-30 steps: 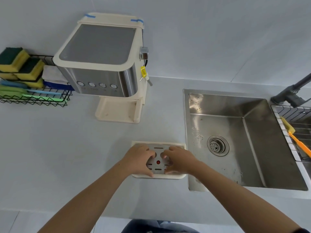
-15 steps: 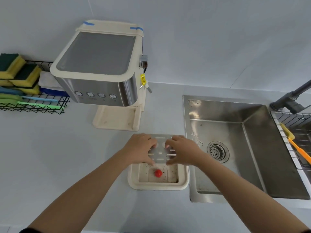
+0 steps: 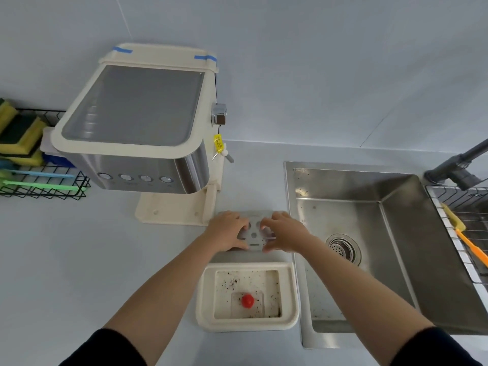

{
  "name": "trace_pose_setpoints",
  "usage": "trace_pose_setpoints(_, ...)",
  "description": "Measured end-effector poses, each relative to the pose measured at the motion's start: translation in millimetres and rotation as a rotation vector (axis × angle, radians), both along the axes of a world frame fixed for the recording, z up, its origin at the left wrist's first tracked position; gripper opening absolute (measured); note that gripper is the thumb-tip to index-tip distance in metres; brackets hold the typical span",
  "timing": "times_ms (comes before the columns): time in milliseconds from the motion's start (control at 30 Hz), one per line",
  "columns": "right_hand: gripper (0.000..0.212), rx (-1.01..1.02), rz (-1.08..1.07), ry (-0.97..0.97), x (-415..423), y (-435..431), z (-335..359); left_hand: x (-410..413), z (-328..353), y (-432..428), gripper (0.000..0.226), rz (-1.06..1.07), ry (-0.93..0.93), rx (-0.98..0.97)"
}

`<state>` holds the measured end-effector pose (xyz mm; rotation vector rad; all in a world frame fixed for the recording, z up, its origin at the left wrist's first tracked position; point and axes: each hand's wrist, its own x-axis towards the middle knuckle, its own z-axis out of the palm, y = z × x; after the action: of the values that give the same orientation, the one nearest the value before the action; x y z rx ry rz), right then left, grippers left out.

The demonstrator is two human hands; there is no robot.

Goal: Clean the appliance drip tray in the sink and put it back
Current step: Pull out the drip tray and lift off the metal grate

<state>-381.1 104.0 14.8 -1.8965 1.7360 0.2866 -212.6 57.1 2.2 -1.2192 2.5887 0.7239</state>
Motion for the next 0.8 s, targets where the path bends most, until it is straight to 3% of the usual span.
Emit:
trace_pose_setpoints(433, 0.056, -0.039, -0.066, -0.069, -1.9, 15.7, -9.4, 8.0, -9.8, 11.7, 0.043, 0.115, 0.074, 0.043)
trace_pose_setpoints(667, 0.060, -0.109, -0.296, -0.225, -11.3, 53.7, 8.5, 58.4, 6.1, 51.5, 0.042, 0.388, 0.219, -0.003)
trace_pose_setpoints(800, 0.061, -0.070, -0.411, -0.253, -14.8, 93.6, 7.6, 93.3, 0.3, 92.7, 0.047, 0.535, 0.198, 0.029)
